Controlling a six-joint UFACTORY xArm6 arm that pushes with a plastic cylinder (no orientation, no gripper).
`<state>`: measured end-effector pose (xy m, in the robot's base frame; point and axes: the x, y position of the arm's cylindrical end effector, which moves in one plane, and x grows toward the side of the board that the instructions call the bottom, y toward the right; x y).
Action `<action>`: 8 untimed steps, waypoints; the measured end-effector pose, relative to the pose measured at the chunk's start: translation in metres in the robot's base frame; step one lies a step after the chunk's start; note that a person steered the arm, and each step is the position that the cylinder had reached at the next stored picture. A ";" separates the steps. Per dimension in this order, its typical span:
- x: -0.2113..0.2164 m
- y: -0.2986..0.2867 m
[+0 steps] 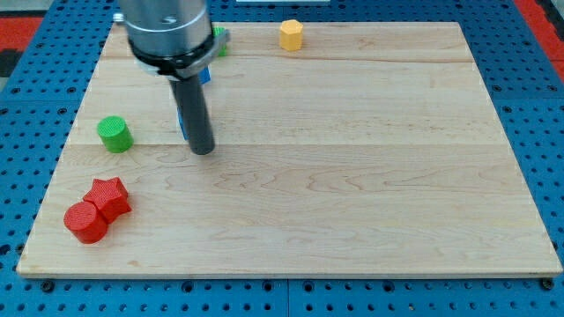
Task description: Push the green circle below to the blue cube
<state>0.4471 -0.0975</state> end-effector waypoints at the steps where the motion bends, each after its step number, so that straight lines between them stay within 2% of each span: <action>1: -0.035 -0.014; 2: -0.026 -0.019; 3: 0.004 -0.021; 4: 0.025 -0.061; 5: 0.036 -0.076; 7: 0.041 -0.133; 8: 0.022 -0.171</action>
<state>0.4691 -0.2689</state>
